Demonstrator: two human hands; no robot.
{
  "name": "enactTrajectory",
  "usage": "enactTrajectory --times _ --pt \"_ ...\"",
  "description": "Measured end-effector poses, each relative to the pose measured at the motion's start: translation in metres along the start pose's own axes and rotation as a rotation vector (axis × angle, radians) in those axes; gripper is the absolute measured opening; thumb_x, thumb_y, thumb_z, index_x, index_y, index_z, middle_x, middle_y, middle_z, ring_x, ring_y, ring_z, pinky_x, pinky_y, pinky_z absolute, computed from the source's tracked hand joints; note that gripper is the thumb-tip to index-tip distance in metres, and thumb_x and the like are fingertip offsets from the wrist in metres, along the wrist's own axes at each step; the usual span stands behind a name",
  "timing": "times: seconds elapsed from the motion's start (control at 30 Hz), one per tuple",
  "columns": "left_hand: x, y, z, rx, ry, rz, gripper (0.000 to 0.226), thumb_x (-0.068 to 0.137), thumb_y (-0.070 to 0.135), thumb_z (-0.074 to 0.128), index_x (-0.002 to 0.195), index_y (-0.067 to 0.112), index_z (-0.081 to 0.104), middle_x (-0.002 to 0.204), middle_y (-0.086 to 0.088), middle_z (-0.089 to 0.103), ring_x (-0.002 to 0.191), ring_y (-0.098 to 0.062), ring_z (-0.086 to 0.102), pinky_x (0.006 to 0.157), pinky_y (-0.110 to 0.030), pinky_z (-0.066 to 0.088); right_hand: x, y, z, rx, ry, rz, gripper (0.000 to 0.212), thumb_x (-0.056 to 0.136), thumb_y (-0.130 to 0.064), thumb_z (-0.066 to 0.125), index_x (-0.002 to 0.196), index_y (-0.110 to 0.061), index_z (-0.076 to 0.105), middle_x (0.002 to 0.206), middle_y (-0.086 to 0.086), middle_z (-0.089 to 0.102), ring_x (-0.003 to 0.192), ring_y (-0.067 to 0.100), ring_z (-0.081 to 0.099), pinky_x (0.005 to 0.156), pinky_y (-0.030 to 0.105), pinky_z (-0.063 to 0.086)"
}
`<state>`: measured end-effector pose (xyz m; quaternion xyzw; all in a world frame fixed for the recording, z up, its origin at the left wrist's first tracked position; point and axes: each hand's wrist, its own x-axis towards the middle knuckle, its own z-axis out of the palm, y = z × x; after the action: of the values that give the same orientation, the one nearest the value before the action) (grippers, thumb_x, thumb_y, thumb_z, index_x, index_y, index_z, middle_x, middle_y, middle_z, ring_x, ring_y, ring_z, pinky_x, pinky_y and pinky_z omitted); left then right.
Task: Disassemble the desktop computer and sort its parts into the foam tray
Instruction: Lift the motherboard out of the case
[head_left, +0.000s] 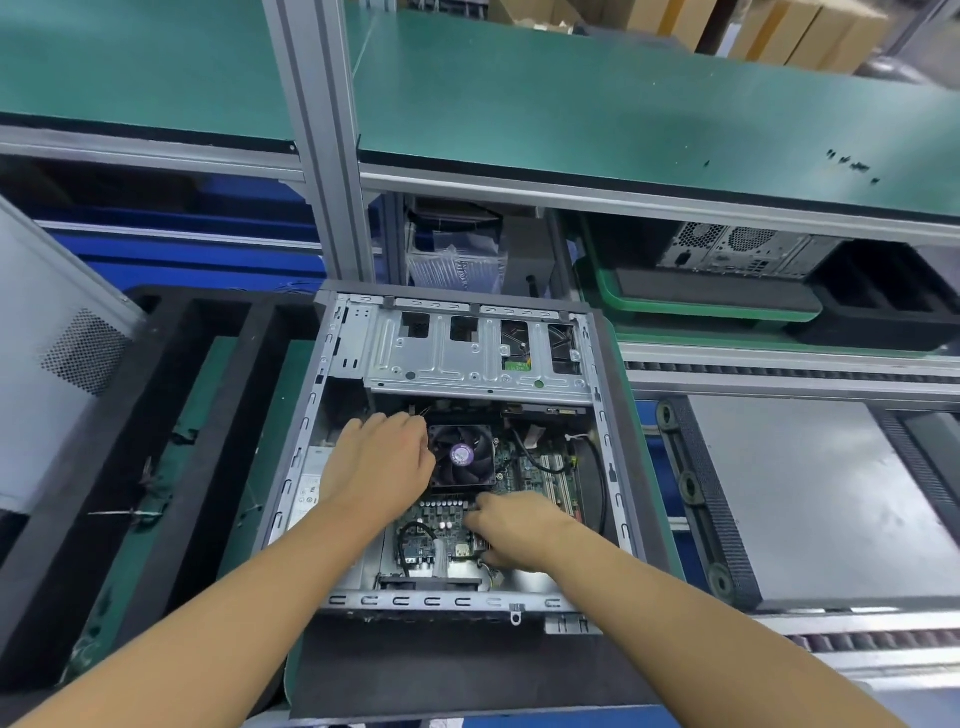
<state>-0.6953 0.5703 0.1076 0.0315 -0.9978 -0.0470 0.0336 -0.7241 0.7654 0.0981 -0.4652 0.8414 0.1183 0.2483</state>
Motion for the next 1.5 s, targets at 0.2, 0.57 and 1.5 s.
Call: enactTrajectory --times 0.2,0.57,1.5 --pt "-0.006 0.002 -0.009 0.073 -0.109 0.334 0.036 0.095 0.037 0.037 0.101 0.037 0.072 0.109 0.018 0.061 0.098 -0.008 0.054 0.097 -0.038 0.027 -0.014 0.009 0.003 0.182 0.167 0.0 0.037 0.097 -0.032 0.056 0.127 -0.011 0.051 0.116 0.007 0.051 0.105 0.028 0.055 0.087 0.044 0.051" --pt "-0.023 0.001 -0.019 -0.049 0.002 0.212 0.023 0.091 0.028 0.048 0.086 0.034 0.07 0.093 0.019 0.053 0.091 -0.007 0.05 0.098 -0.037 0.027 -0.022 0.01 -0.005 0.518 0.472 0.017 0.017 0.099 -0.037 0.049 0.109 -0.023 0.05 0.101 -0.014 0.039 0.099 0.009 0.041 0.09 0.031 0.042" --pt "-0.019 -0.016 -0.022 -0.788 0.279 -0.333 0.029 0.098 0.015 0.039 0.081 0.031 0.058 0.076 0.008 0.064 0.068 -0.01 0.06 0.058 -0.035 0.049 -0.038 -0.009 -0.018 0.572 0.674 0.151 0.024 0.1 -0.046 0.045 0.1 -0.023 0.055 0.091 -0.013 0.042 0.085 0.006 0.039 0.072 0.028 0.036"
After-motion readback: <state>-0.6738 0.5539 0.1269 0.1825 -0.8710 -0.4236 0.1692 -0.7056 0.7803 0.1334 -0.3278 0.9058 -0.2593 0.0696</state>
